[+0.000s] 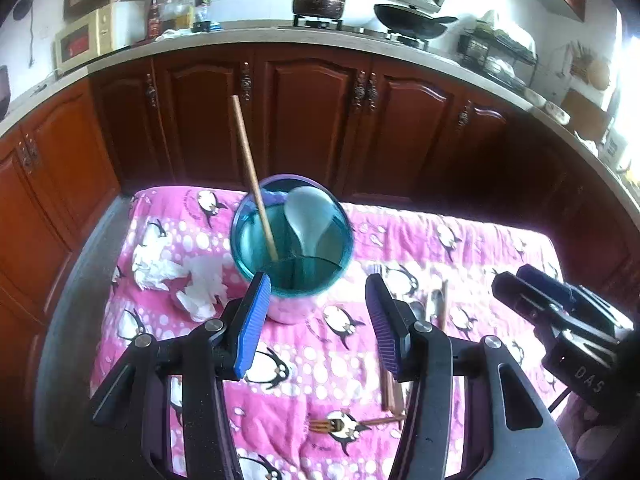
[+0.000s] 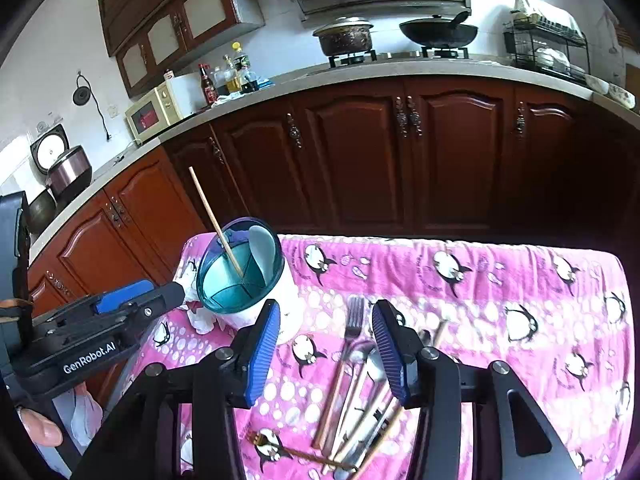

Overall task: Organize utensils
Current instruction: 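Move the left tool down to the gold fork in the pile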

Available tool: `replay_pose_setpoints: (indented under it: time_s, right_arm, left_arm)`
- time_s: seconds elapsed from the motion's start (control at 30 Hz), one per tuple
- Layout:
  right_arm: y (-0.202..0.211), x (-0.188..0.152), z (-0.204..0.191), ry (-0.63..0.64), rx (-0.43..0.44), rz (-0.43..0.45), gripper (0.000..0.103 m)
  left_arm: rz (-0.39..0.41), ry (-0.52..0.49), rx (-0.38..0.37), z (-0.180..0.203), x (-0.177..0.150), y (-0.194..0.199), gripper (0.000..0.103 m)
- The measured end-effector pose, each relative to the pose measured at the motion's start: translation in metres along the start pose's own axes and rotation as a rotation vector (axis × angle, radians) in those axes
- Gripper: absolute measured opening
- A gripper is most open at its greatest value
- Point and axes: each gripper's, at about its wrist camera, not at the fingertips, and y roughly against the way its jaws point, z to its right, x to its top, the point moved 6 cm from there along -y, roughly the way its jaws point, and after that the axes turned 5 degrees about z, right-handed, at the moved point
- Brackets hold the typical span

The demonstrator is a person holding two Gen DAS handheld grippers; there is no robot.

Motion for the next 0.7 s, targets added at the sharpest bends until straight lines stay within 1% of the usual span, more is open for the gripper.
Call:
replay_pose_setpoints:
  time_s: [0.07,0.27,0.4,0.47,0.53,0.6,0.7]
  right_arm:
    - [0.007,-0.005,0.004,0.003,-0.005,-0.003,0.052]
    - [0.024,-0.020,0.017,-0.002,-0.023,-0.018,0.052]
    - [0.028,-0.033,0.027,-0.003,-0.034,-0.035,0.056]
    - [0.027,-0.043,0.035,-0.006,-0.036,-0.058,0.056]
    - [0.026,-0.052,0.041,-0.015,-0.036,-0.080,0.056]
    - [0.025,-0.062,0.046,-0.036,-0.018,-0.097,0.056]
    - [0.019,-0.080,0.057,-0.065,-0.005,-0.137,0.056]
  left_arm:
    - [-0.003,-0.010,-0.012,0.006,-0.004,0.003,0.049]
    - [-0.021,-0.034,-0.040,0.016,-0.018,0.009,0.049]
    - [-0.037,-0.050,-0.068,0.021,-0.028,0.011,0.049]
    - [-0.057,-0.047,-0.096,0.021,-0.034,0.011,0.050]
    - [-0.084,-0.029,-0.127,0.018,-0.042,0.010,0.056]
    - [-0.113,0.001,-0.166,0.014,-0.049,0.008,0.058]
    - [-0.189,0.042,-0.212,0.005,-0.071,0.000,0.058]
